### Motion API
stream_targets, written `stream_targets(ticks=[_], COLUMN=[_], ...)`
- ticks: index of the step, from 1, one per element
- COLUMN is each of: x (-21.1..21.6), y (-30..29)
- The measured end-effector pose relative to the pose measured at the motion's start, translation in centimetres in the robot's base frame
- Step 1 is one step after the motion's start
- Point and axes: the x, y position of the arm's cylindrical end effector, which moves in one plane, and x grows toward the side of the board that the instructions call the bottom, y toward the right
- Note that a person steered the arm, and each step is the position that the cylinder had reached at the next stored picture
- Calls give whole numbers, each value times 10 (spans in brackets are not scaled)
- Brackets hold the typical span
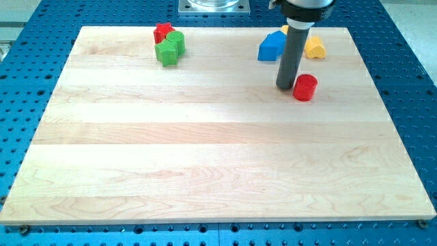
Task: Push the red star into the red circle
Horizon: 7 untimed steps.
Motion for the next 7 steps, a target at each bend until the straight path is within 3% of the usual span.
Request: stream_targets(ticks=[1, 2, 4, 6, 7], x=[22, 24, 65, 77, 69], y=[47, 54, -91, -309, -348])
